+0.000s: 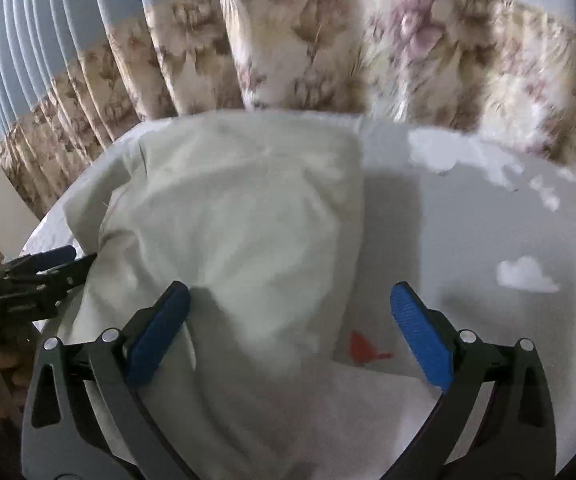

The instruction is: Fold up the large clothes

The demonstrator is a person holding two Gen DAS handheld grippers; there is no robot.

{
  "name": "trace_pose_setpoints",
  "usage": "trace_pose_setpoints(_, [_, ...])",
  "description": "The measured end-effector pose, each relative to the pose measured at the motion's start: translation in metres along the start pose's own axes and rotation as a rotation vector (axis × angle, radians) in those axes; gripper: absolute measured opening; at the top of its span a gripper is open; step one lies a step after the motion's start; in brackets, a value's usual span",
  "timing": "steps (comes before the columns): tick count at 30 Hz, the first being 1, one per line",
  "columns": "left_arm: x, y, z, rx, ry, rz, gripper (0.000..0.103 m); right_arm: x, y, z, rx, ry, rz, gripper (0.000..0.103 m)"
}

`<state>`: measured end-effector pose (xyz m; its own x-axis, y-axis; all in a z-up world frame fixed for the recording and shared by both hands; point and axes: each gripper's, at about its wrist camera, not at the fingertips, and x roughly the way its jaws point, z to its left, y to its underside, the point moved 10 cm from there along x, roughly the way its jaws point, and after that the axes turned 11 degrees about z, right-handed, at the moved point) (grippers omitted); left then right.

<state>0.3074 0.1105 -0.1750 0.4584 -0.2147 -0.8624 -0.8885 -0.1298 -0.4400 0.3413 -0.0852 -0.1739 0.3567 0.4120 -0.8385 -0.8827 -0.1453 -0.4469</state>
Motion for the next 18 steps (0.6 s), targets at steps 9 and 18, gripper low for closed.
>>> trace_pose_setpoints(9, [0.004,-0.002,-0.010,0.011,-0.034,-0.020,0.099,-0.010,-0.001,0.013,0.006,-0.107,-0.077,0.034])
trace_pose_setpoints(18, [0.041,-0.050,-0.139,0.166,-0.003,-0.049,0.093,-0.061,-0.035,-0.097,-0.004,0.087,-0.139,0.024])
